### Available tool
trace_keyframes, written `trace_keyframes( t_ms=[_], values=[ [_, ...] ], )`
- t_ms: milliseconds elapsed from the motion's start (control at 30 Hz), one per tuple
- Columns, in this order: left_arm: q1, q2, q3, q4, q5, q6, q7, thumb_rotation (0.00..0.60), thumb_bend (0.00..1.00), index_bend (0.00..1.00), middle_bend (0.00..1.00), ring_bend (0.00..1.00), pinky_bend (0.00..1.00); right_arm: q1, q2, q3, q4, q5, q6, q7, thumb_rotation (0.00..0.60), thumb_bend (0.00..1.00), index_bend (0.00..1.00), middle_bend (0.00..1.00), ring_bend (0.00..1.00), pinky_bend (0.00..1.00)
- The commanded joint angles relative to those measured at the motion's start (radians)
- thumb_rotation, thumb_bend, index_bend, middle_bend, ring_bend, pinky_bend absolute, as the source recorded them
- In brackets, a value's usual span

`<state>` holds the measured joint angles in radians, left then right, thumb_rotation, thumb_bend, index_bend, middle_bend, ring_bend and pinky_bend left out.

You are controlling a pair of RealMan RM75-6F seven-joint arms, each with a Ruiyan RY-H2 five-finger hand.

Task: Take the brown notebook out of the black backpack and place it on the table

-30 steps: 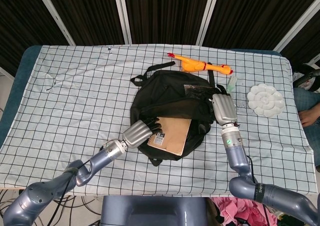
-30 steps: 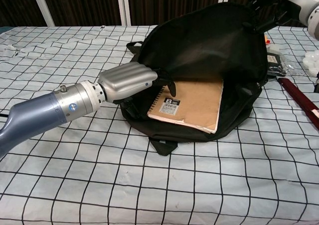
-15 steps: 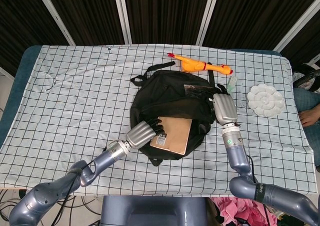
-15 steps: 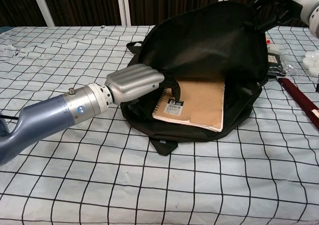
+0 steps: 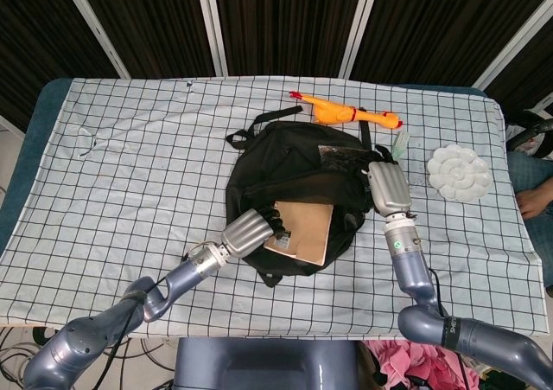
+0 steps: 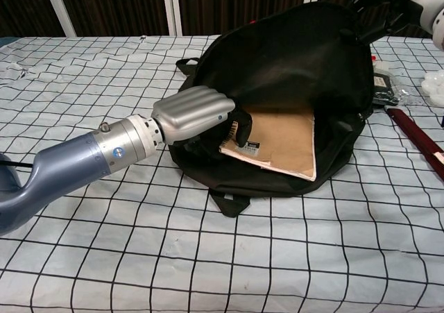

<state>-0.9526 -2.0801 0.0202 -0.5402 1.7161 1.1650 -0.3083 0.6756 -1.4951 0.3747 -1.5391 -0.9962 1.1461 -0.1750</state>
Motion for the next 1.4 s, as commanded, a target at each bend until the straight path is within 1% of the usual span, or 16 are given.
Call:
trace_keyframes(
  t_ms=[33, 200, 533, 633, 733, 867, 1000, 1133, 1167, 1200, 1233, 1267, 1300, 1333, 1400],
  values=[
    [0.003, -0.004, 0.002, 0.015, 0.005, 0.027, -0.001, 0.600, 0.40, 0.54, 0.51, 0.29, 0.28, -0.001, 0.002, 0.000, -0.002, -0.002, 0.003, 0.001, 0.600, 0.54, 0.63, 0.47, 0.22, 0.08],
    [0.007, 0.001, 0.003, 0.019, 0.005, 0.051, -0.010, 0.600, 0.40, 0.58, 0.54, 0.33, 0.31, -0.002, 0.004, -0.004, -0.006, -0.005, 0.003, 0.001, 0.600, 0.54, 0.63, 0.47, 0.22, 0.08],
    [0.038, 0.037, 0.005, -0.016, -0.001, 0.112, -0.028, 0.600, 0.40, 0.65, 0.62, 0.40, 0.39, -0.002, 0.002, -0.005, -0.002, -0.003, 0.006, -0.004, 0.600, 0.54, 0.63, 0.47, 0.22, 0.08],
    [0.052, 0.055, 0.002, -0.050, -0.011, 0.120, -0.059, 0.600, 0.41, 0.66, 0.62, 0.40, 0.40, -0.001, 0.002, -0.004, -0.001, 0.000, 0.007, -0.007, 0.600, 0.54, 0.63, 0.47, 0.22, 0.08],
    [0.061, 0.077, -0.002, -0.078, -0.013, 0.144, -0.063, 0.600, 0.42, 0.66, 0.63, 0.40, 0.41, -0.001, 0.004, -0.005, -0.003, -0.004, 0.010, -0.010, 0.600, 0.54, 0.63, 0.47, 0.22, 0.08],
    [0.076, 0.136, -0.005, -0.155, -0.008, 0.190, -0.069, 0.600, 0.42, 0.66, 0.63, 0.41, 0.43, -0.004, 0.010, -0.001, -0.008, -0.001, 0.015, -0.010, 0.600, 0.54, 0.63, 0.47, 0.22, 0.08],
    [0.091, 0.243, -0.015, -0.288, -0.008, 0.227, -0.040, 0.600, 0.42, 0.66, 0.63, 0.41, 0.45, -0.006, 0.016, 0.002, -0.010, 0.007, 0.015, -0.013, 0.600, 0.54, 0.63, 0.47, 0.22, 0.08],
    [0.103, 0.398, -0.028, -0.490, -0.012, 0.238, 0.030, 0.600, 0.42, 0.66, 0.63, 0.41, 0.46, -0.005, 0.016, 0.005, -0.006, 0.015, 0.014, -0.014, 0.600, 0.54, 0.63, 0.47, 0.22, 0.08],
    [0.105, 0.426, -0.032, -0.526, -0.017, 0.235, 0.038, 0.600, 0.42, 0.66, 0.63, 0.41, 0.46, -0.005, 0.016, 0.005, -0.005, 0.017, 0.013, -0.014, 0.600, 0.54, 0.63, 0.47, 0.22, 0.08],
    [0.108, 0.480, -0.038, -0.599, -0.028, 0.225, 0.047, 0.600, 0.42, 0.66, 0.63, 0.41, 0.46, -0.004, 0.016, 0.006, -0.003, 0.019, 0.013, -0.014, 0.600, 0.54, 0.63, 0.47, 0.22, 0.08],
    [0.119, 0.545, -0.054, -0.681, -0.053, 0.224, 0.038, 0.600, 0.42, 0.66, 0.63, 0.41, 0.46, -0.005, 0.017, 0.007, 0.001, 0.020, 0.015, -0.016, 0.600, 0.54, 0.63, 0.47, 0.22, 0.08],
    [0.126, 0.609, -0.057, -0.750, -0.068, 0.212, 0.028, 0.600, 0.42, 0.66, 0.63, 0.41, 0.46, -0.005, 0.018, 0.007, 0.002, 0.021, 0.015, -0.017, 0.600, 0.54, 0.63, 0.47, 0.22, 0.08],
    [0.129, 0.657, -0.060, -0.801, -0.078, 0.198, 0.035, 0.600, 0.42, 0.66, 0.63, 0.41, 0.46, -0.006, 0.019, 0.006, 0.002, 0.021, 0.016, -0.017, 0.600, 0.54, 0.63, 0.47, 0.22, 0.08],
    [0.132, 0.702, -0.069, -0.841, -0.093, 0.185, 0.057, 0.600, 0.42, 0.66, 0.63, 0.41, 0.46, -0.007, 0.020, 0.007, 0.001, 0.023, 0.017, -0.017, 0.600, 0.54, 0.63, 0.47, 0.22, 0.08],
    [0.141, 0.742, -0.082, -0.872, -0.113, 0.179, 0.089, 0.600, 0.42, 0.67, 0.63, 0.41, 0.46, -0.009, 0.022, 0.005, 0.000, 0.023, 0.017, -0.016, 0.600, 0.54, 0.63, 0.47, 0.22, 0.08]
  ],
)
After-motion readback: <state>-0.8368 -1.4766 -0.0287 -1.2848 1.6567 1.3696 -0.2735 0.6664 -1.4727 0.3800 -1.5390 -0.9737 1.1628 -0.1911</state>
